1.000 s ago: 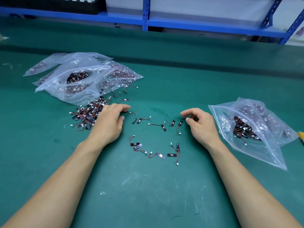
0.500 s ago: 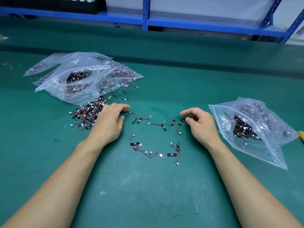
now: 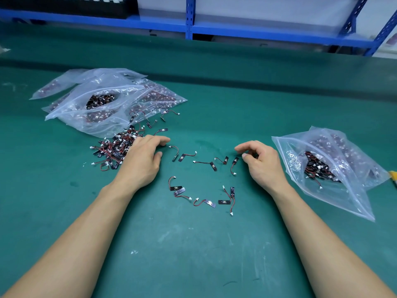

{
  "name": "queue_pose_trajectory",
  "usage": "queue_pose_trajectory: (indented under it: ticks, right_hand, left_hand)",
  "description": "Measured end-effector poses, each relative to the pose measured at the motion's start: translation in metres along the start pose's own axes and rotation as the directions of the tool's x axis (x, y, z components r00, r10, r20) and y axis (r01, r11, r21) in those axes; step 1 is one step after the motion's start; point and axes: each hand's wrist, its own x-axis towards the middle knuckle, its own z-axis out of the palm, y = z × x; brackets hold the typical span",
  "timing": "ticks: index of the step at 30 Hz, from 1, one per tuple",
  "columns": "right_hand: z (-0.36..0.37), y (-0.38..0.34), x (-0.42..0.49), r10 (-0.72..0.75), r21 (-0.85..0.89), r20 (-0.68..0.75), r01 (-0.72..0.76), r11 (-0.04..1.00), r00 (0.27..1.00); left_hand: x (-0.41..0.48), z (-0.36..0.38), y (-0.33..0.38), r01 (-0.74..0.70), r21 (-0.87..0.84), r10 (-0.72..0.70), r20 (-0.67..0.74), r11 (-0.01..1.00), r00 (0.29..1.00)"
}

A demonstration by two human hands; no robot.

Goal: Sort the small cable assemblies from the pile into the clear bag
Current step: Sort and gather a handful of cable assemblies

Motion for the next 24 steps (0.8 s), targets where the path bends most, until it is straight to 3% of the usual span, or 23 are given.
queue_pose_trajectory:
  ticks: [24]
  right_hand:
    - [0.0005, 0.0008, 0.0001, 0.006, 0.018, 0.010, -0.006, 1.000, 1.000]
  left_hand:
    - [-0.0004, -0.0018, 0.0023, 0.010, 0.008, -0.010, 0.010, 1.000, 1.000]
